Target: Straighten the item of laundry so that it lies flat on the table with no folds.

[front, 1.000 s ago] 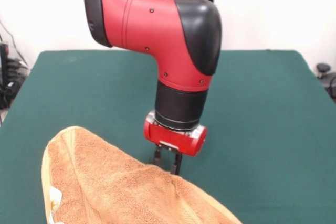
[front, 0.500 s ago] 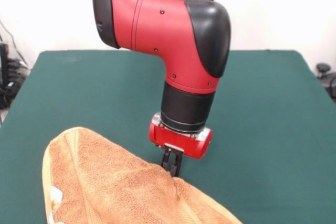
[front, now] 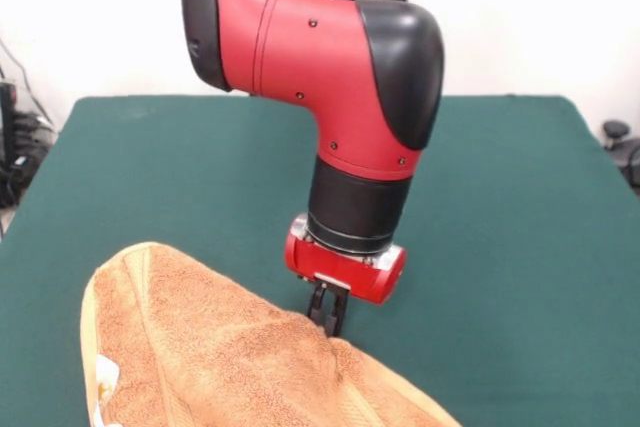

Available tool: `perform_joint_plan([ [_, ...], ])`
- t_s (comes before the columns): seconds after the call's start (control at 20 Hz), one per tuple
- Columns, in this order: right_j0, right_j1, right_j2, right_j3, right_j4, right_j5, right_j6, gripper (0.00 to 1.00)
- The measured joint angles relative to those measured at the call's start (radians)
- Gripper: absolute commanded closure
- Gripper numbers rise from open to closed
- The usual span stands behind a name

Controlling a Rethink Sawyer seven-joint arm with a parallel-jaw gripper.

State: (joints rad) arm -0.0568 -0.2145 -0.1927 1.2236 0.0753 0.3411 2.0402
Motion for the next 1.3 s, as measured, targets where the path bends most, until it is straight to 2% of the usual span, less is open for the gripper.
perform_joint_plan([
  [0.35,-0.020,-0.004,0.010,-0.002,0.034,0.054,0.000,1.00],
  [0.85,-0.065,-0.029,0.020,0.007,0.039,0.206,0.000,1.00],
  [1.3,-0.109,-0.107,0.029,0.084,0.045,0.361,0.000,1.00],
])
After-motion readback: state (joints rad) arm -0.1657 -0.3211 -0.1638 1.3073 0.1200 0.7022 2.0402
